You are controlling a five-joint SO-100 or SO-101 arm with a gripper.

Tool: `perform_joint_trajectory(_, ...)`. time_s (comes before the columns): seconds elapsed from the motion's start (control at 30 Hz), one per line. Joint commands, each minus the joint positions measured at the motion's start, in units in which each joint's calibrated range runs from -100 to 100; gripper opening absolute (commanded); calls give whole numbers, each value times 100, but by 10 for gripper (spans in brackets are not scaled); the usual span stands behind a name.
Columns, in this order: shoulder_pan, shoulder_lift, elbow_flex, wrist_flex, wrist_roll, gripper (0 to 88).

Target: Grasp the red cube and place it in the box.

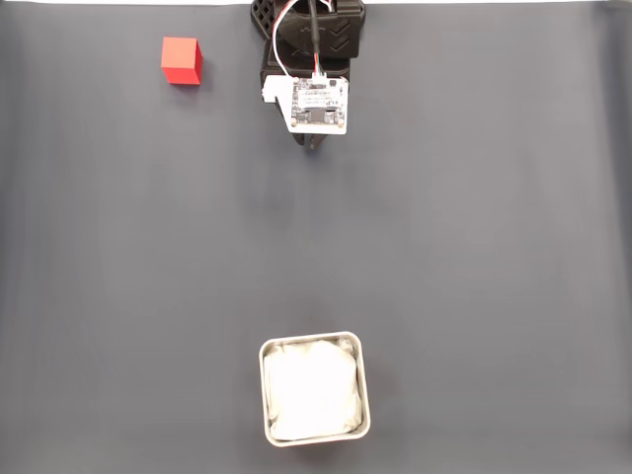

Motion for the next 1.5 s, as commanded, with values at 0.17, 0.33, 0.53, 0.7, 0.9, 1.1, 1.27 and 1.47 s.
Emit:
perform_joint_trajectory(0.17, 17, 9, 45, 160, 103, 3)
perform_joint_trajectory(0.33, 17, 9, 45, 160, 103, 3)
perform_joint_trajectory(0.53, 17, 9, 45, 160, 103, 3)
perform_joint_trajectory(0.7, -12, 9, 45, 152, 59, 3)
perform_joint_trajectory(0.9, -19, 9, 45, 160, 103, 0)
perform_joint_trajectory(1.1, -104, 9, 45, 160, 68, 0)
perform_joint_trajectory(1.27, -104, 9, 45, 152, 29, 0)
perform_joint_trajectory(1.47, -68, 17, 45, -111, 20, 0)
